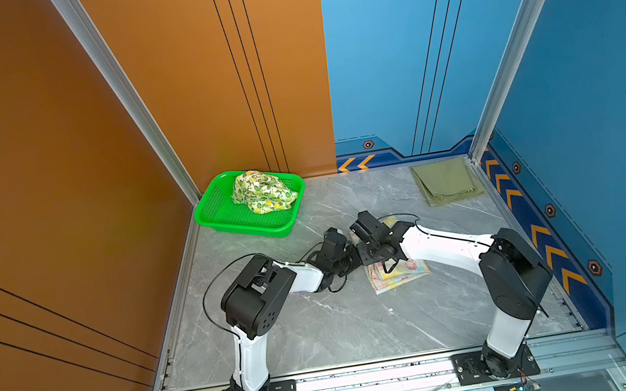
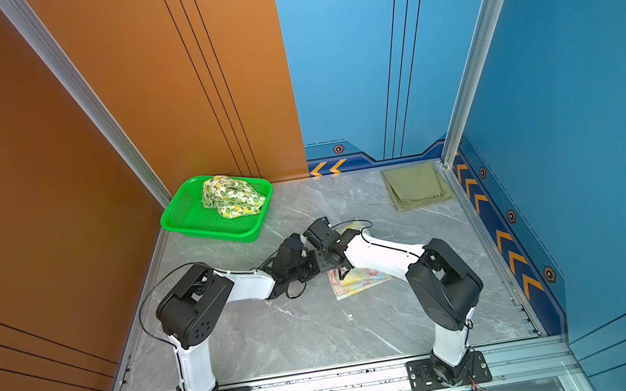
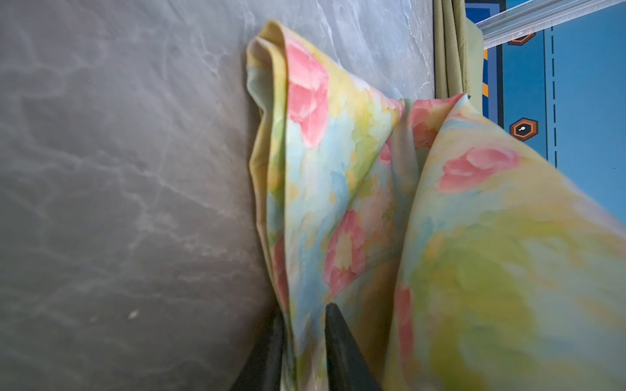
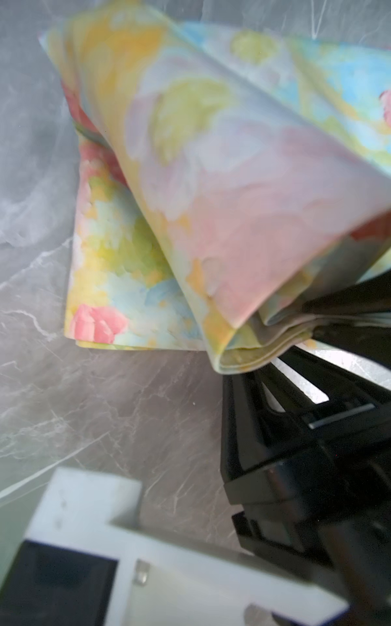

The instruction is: Fold and stack the skirts

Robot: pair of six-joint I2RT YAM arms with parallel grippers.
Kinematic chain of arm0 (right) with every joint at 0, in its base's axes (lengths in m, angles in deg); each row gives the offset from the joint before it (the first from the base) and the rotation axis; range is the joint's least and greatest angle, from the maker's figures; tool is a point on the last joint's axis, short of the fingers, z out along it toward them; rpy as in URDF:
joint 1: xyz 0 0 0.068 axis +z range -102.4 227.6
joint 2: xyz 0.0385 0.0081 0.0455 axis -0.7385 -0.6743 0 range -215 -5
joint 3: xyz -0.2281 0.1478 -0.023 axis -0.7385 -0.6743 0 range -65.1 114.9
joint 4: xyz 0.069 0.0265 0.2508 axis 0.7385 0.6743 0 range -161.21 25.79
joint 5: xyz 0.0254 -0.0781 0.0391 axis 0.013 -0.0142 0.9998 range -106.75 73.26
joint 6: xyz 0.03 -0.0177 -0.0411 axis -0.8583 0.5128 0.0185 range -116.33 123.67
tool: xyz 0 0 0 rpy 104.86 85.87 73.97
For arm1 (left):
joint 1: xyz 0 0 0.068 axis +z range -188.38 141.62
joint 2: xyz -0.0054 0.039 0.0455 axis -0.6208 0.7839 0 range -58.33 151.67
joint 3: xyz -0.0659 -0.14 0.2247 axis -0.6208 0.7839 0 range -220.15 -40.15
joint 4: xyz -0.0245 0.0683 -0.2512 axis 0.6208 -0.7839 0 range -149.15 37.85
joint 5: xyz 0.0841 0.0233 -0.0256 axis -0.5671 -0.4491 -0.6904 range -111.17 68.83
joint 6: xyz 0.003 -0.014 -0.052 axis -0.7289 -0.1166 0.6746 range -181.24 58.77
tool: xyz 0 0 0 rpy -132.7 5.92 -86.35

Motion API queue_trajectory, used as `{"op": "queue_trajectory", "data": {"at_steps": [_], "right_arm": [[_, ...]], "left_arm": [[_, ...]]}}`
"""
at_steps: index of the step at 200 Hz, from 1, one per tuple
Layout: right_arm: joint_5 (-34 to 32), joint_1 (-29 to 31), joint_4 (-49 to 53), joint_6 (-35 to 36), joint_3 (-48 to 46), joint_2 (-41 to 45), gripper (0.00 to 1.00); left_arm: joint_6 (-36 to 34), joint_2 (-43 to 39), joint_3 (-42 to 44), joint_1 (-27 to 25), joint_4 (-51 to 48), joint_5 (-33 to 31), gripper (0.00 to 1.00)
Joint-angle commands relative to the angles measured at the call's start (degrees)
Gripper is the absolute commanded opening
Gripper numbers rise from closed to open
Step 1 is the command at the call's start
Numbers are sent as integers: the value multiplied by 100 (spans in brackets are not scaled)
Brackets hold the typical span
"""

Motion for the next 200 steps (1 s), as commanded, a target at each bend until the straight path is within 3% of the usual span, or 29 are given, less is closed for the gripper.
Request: {"op": "queue_trajectory", "data": {"at_steps": [1, 21, 51, 101, 185, 194, 200], "right_arm": [[325, -3, 192, 53, 95, 41, 40], [498, -94, 191, 47, 71, 278, 54], [552, -128, 200, -31, -120, 792, 56], [152, -461, 159, -205, -348, 956, 55], [-388, -366, 120, -289, 223, -405, 52], [-526, -365, 116, -275, 272, -533, 49], [-595, -381, 112, -263, 311, -605, 42]], "left_arm": [[-74, 285, 275, 13, -937, -187, 25], [-69, 261, 297, 31, -935, -161, 25], [-79, 201, 352, 48, -912, -166, 25], [-71, 183, 433, 81, -857, -136, 25], [-92, -13, 576, 129, -859, -155, 25], [-91, -25, 581, 139, -859, -149, 25], [-85, -24, 581, 137, -854, -145, 24]]}}
